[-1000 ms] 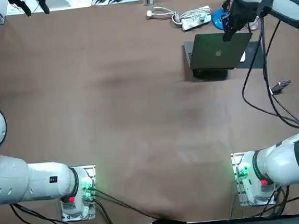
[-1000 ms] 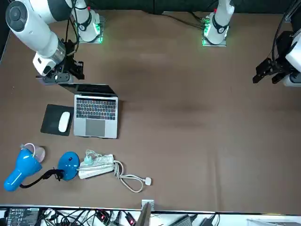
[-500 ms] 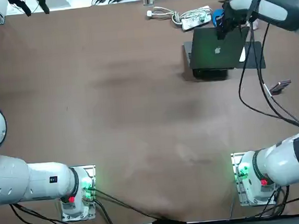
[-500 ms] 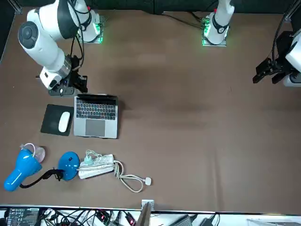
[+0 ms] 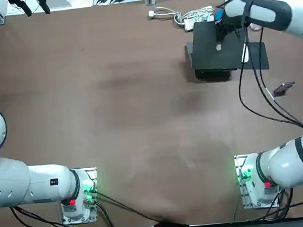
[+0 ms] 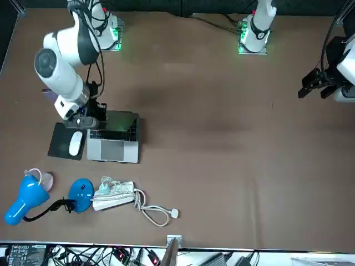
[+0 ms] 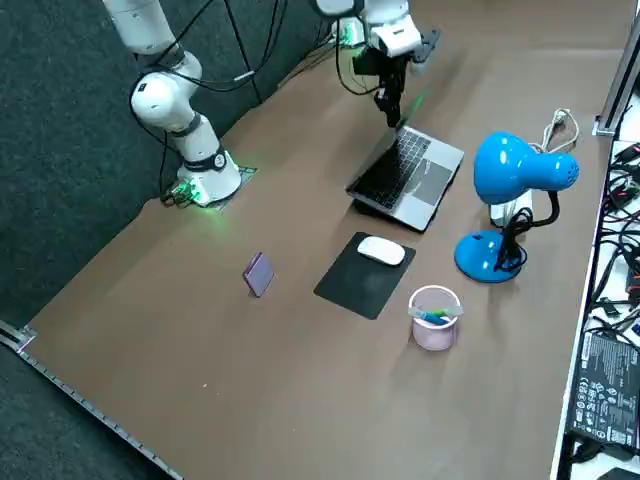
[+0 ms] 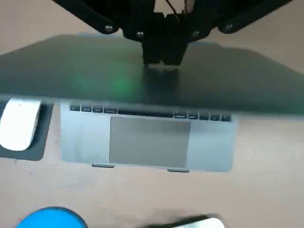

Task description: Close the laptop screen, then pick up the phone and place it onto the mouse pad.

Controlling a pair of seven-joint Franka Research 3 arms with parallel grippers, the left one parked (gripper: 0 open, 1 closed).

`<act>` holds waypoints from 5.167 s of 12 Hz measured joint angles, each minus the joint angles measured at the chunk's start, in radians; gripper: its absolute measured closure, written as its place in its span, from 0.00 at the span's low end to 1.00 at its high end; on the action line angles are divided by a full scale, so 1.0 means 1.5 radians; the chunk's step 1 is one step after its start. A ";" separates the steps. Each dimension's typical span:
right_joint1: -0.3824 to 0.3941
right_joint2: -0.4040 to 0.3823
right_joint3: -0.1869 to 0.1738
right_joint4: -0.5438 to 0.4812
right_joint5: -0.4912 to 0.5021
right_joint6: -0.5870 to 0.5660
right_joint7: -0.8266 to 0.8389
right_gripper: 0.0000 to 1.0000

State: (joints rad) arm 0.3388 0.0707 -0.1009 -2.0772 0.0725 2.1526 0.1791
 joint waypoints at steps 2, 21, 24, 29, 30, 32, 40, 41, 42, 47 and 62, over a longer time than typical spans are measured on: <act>-0.003 0.064 -0.003 0.022 0.000 0.018 -0.014 0.98; -0.148 0.089 -0.015 0.184 -0.001 -0.219 -0.350 0.82; -0.183 0.064 -0.016 0.180 -0.002 -0.243 -0.455 0.47; -0.232 0.024 -0.017 0.142 -0.018 -0.248 -0.602 0.12; -0.242 0.014 -0.017 0.131 -0.019 -0.248 -0.644 0.02; -0.265 -0.008 -0.017 0.101 -0.025 -0.247 -0.729 0.00; -0.403 -0.053 -0.018 -0.049 -0.039 -0.143 -1.164 0.00; -0.420 -0.053 -0.018 -0.061 -0.039 -0.123 -1.211 0.00; -0.433 -0.053 -0.018 -0.074 -0.039 -0.103 -1.254 0.00; -0.471 -0.054 -0.018 -0.153 -0.039 0.018 -1.398 0.00; -0.549 -0.054 -0.017 -0.370 -0.041 0.361 -1.524 0.07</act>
State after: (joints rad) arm -0.4851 -0.0102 -0.1259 -2.6315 0.0113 2.6937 -2.1071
